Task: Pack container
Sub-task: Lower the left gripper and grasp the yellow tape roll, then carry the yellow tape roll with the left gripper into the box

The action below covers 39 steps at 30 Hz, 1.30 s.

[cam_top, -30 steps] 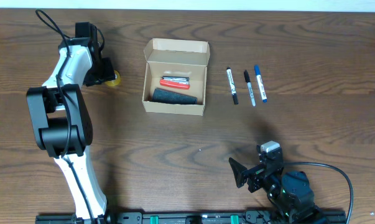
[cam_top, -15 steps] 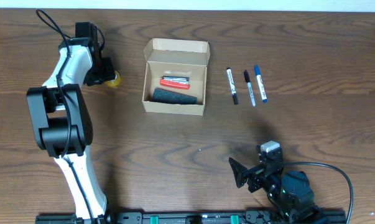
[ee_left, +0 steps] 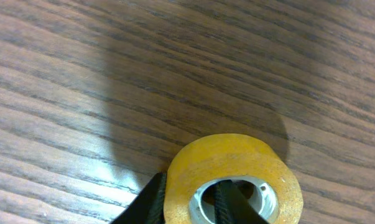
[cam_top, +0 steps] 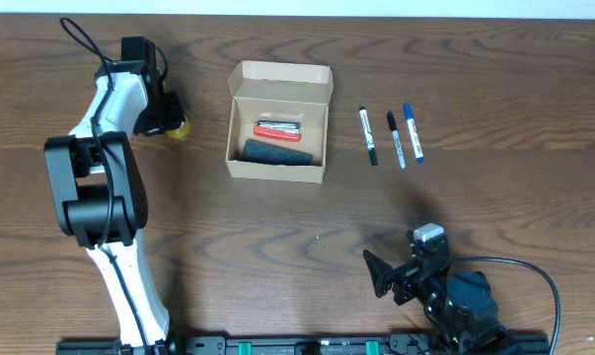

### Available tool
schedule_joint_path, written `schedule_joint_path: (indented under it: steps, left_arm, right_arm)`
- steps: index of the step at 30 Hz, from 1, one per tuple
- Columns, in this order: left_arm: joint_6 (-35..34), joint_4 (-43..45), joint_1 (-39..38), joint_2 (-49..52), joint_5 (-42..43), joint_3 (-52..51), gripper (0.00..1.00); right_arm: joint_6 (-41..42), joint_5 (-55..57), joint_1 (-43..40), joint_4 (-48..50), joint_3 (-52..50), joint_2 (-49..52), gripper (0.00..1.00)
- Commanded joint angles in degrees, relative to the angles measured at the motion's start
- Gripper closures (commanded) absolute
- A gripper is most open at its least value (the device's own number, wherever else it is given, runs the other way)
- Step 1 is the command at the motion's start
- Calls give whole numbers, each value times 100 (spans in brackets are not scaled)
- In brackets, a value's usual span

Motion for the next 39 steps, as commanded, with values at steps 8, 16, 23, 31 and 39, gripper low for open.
schedule_joint_path:
  steps: [8,16,23,31,39]
  left_arm:
    - [-297,-326,17,70,-11,70,94]
    - [-295,-457,7,-870,-7,72,95]
    - [-275,-669,-210,-2146,0,70,94]
    - [-66,-1049,-1255,-3073,0,70,94]
    - [-9,-1416,-2575,-2881,-59,68,94]
  right_arm:
    - [-74,13,59,-2,-17,-39,1]
    - [-74,13,59,-2,-17,-39,1]
    - [-74,13,59,-2,-17,-39,1]
    - [-74,13,59,-2,-17,-39,1]
    - [-74,13,59,-2,-17,-39,1]
